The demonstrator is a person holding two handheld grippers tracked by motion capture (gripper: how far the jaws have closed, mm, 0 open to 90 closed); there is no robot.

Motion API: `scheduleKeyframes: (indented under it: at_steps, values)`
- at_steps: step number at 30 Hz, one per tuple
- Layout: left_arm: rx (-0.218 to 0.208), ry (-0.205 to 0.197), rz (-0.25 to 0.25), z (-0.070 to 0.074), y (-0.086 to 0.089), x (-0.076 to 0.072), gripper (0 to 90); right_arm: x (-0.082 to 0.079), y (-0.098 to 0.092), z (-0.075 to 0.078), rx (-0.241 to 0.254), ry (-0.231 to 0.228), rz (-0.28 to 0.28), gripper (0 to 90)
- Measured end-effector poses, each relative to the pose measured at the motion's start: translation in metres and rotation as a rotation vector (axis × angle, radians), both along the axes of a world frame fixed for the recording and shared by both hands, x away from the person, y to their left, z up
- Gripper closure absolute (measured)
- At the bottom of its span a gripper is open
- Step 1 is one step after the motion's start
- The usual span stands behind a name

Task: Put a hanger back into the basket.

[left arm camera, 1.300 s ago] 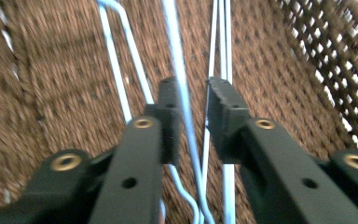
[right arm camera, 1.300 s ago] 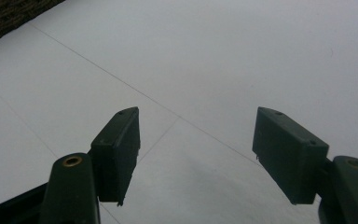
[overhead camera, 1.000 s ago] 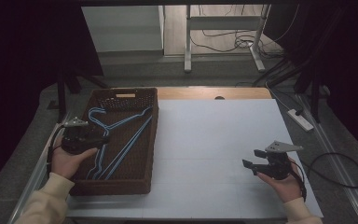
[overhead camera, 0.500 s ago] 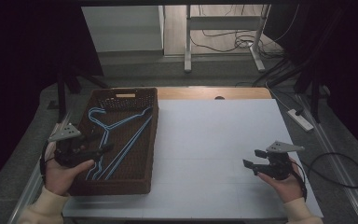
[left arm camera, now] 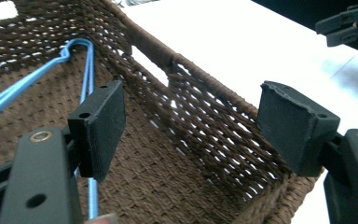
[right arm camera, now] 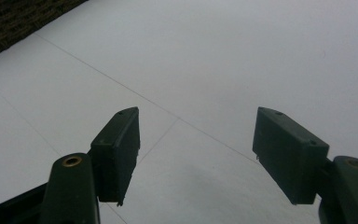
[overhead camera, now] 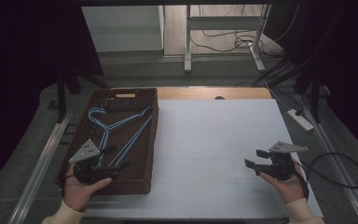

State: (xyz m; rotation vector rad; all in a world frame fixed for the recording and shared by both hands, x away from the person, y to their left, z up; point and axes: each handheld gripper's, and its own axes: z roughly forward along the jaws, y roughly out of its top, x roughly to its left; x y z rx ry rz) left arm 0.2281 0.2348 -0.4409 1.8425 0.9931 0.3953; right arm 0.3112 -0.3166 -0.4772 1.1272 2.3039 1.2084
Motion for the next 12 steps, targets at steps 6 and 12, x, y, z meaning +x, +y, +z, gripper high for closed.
scheduleKeyframes:
  at_steps: [6, 12]
  values:
    - [-0.013, -0.002, -0.001, -0.0036, -0.0038, 0.0009, 24.8, -0.0001, -0.0027, 0.0004, 0.004, -0.002, -0.006, 32.7]
    - [-0.008, 0.0, 0.018, -0.0051, -0.0069, 0.0035, 24.8, -0.0006, -0.004, 0.0017, 0.006, -0.005, -0.009, 32.8]
